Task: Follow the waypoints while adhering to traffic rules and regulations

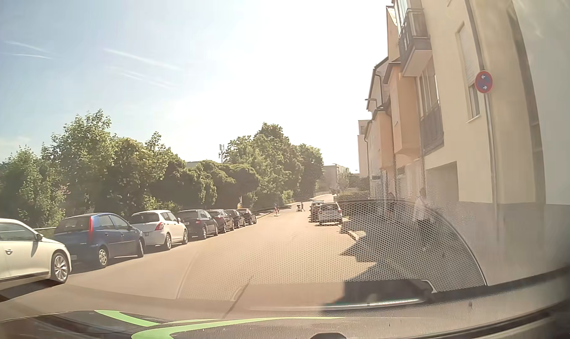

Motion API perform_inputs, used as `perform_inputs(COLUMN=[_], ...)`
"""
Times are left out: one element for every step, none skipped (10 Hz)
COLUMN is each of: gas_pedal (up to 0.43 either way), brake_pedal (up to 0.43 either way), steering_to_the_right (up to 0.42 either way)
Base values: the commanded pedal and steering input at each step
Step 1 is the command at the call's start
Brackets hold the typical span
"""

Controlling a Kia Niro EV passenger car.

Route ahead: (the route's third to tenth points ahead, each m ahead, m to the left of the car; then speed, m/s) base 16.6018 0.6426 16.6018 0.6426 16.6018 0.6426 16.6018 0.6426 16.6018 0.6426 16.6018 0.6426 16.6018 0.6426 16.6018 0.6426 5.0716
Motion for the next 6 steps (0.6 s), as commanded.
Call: perform_inputs(gas_pedal=[0.000, 0.000, 0.000, 0.000, 0.000, 0.000], brake_pedal=[0.000, 0.000, 0.000, 0.000, 0.000, 0.000], steering_to_the_right=[0.029, 0.029, 0.028, 0.028, 0.028, 0.028])
